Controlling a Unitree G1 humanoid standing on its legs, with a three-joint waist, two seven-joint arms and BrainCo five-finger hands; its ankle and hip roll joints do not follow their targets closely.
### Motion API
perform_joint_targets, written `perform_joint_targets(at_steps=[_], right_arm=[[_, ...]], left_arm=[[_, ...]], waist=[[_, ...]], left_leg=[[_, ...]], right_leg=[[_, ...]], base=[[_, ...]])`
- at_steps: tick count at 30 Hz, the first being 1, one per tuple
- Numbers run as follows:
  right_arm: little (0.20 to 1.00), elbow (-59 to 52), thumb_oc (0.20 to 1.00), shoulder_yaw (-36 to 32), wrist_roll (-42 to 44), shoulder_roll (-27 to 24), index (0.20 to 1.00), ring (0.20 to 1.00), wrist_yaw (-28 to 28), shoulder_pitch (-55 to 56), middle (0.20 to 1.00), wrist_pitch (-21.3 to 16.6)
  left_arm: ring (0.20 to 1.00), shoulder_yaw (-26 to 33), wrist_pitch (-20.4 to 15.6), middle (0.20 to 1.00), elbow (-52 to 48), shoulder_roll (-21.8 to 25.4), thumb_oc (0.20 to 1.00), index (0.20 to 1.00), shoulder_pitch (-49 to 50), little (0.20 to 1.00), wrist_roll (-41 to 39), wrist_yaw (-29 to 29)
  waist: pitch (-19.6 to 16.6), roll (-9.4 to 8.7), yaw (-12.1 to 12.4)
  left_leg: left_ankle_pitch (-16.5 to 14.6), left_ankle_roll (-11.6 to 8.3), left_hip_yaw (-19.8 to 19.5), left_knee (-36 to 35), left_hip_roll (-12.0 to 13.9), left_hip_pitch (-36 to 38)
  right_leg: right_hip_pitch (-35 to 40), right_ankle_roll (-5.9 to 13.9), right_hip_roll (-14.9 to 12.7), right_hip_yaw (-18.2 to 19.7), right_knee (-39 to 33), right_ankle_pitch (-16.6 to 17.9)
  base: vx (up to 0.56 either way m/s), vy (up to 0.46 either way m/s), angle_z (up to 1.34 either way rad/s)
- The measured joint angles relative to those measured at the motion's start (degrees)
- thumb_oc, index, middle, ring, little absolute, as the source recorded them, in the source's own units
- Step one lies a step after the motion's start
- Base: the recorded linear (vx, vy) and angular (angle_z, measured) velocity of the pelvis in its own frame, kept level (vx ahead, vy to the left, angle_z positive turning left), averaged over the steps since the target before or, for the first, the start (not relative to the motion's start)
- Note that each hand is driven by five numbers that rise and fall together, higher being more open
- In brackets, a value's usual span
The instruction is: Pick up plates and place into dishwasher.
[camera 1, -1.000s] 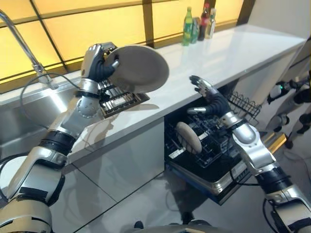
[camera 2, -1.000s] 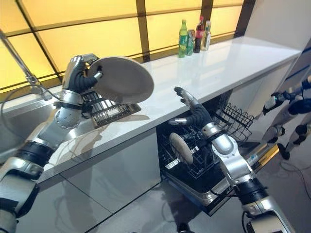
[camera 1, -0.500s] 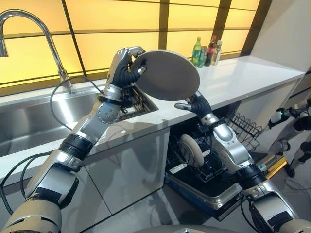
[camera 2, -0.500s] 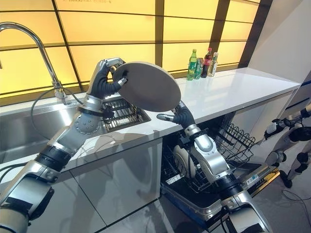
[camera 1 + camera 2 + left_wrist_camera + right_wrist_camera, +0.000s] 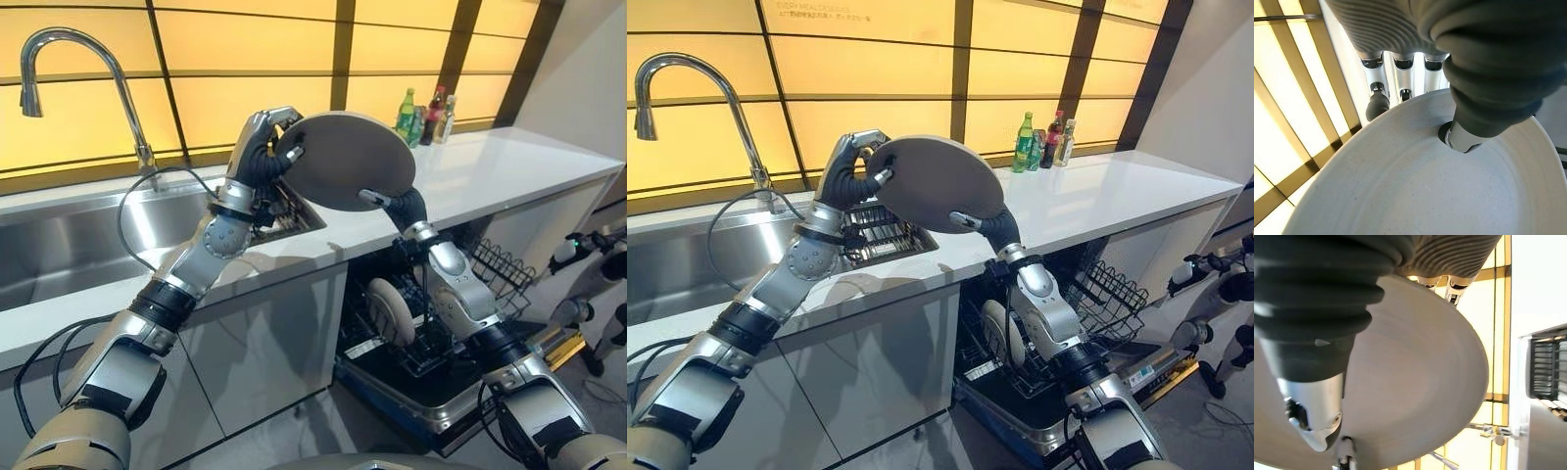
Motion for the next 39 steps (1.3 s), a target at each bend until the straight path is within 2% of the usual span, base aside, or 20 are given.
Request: perform_joint_targets(at_steps=[5, 11, 13, 18, 21, 27, 30, 32, 39], right_arm=[[0.2, 0.0, 0.2, -0.1, 0.2, 1.4, 0.2, 0.2, -0.4, 0.0, 0.2, -2.9], [0.2, 0.6, 0.2, -0.2, 0.1, 1.3, 0.2, 0.2, -0.4, 0.0, 0.2, -3.7], [0.2, 1.5, 0.2, -0.2, 0.1, 1.3, 0.2, 0.2, -0.3, 0.0, 0.2, -4.3], [0.2, 1.6, 0.2, -0.9, -2.1, 0.8, 0.2, 0.2, -0.5, 0.3, 0.2, -4.4], [0.2, 1.5, 0.2, -2.7, -6.2, -1.2, 0.2, 0.2, -1.0, 1.5, 0.2, -5.3], [0.2, 1.9, 0.2, -10.3, -12.7, -6.7, 0.2, 0.2, -7.3, 8.8, 0.2, -5.7], [0.2, 3.4, 0.2, -13.8, -17.1, -10.3, 0.2, 0.2, -11.2, 13.3, 0.2, -5.3], [0.2, 4.9, 0.2, -15.8, -20.4, -13.0, 0.2, 0.2, -14.0, 14.8, 0.2, -4.4], [0.2, 11.9, 0.2, -19.0, -31.0, -20.7, 0.2, 0.2, -25.6, 15.2, 0.2, 4.4]], left_arm=[[0.2, 0.2, 0.0, 0.2, 0.0, -0.1, 0.2, 0.2, 2.1, 0.2, -1.8, -0.5], [0.2, 0.3, 0.2, 0.2, 0.0, -1.2, 0.2, 0.2, 3.7, 0.2, -3.8, -1.9], [1.0, 0.3, 0.4, 1.0, 0.0, -1.3, 1.0, 1.0, 3.7, 1.0, -4.6, -3.2], [1.0, 0.4, 1.0, 1.0, -1.0, -1.4, 1.0, 1.0, 5.3, 1.0, -5.5, -7.6], [1.0, 0.4, 1.0, 1.0, -2.9, -1.5, 1.0, 1.0, 8.1, 1.0, -7.0, -10.9], [1.0, 0.9, 1.4, 1.0, -7.7, -2.8, 1.0, 1.0, 16.6, 1.0, -13.5, -17.1], [1.0, 1.5, 2.3, 1.0, -8.4, -3.9, 1.0, 1.0, 22.4, 1.0, -14.1, -19.1], [1.0, 1.6, 3.1, 1.0, -8.4, -3.9, 1.0, 1.0, 24.7, 1.0, -15.5, -20.5], [1.0, 2.5, 5.2, 1.0, -8.5, -2.9, 1.0, 1.0, 29.1, 1.0, -18.0, -24.5]], waist=[[-0.2, -0.11, 0.0], [-0.7, -0.04, -0.1], [-0.8, -0.03, -0.1], [-0.8, 0.05, -0.2], [-0.8, 0.03, -0.2], [-0.7, -0.15, -0.2], [-0.1, -0.32, -0.3], [1.2, -0.57, -0.4], [4.5, -1.06, -0.4]], left_leg=[[0.0, 0.01, -0.1, 0.0, 0.0, 0.0], [0.0, 0.01, -0.1, 0.0, 0.1, -0.1], [0.0, 0.0, -0.1, 0.0, 0.1, -0.1], [0.0, 0.01, 0.0, 0.0, 0.1, -0.1], [0.0, 0.0, 0.1, 0.0, 0.1, -0.2], [0.0, -0.01, 0.9, 0.0, 0.1, -1.1], [0.0, -0.04, 1.8, 0.0, 0.1, -1.0], [0.0, -0.05, 2.2, 0.0, 0.2, -1.0], [0.0, -0.01, 3.3, 0.0, 0.6, -2.5]], right_leg=[[0.0, 0.0, 0.0, 0.0, 0.0, 0.0], [0.0, -0.01, 0.0, 0.0, 0.0, 0.0], [0.0, -0.01, 0.0, 0.1, 0.0, 0.0], [-0.2, -0.01, 0.0, 0.2, 0.0, 0.0], [-0.3, 0.0, 0.0, 0.3, 0.0, 0.0], [-1.6, 0.18, 0.0, 1.2, 0.0, 0.1], [-1.9, 0.22, 0.1, 1.9, 0.0, 0.2], [-2.1, 0.37, 0.3, 2.5, 0.0, 0.3], [-4.5, 0.42, 0.7, 3.5, 0.0, 0.3]], base=[[0.0, 0.0, 0.0], [0.0, 0.0, 0.0], [0.0, 0.0, 0.0], [0.0, 0.0, 0.0], [0.0, 0.0, 0.0], [-0.03, -0.026, -0.05], [0.0, -0.048, -0.13], [-0.03, -0.061, -0.13], [-0.06, -0.049, -0.11]])
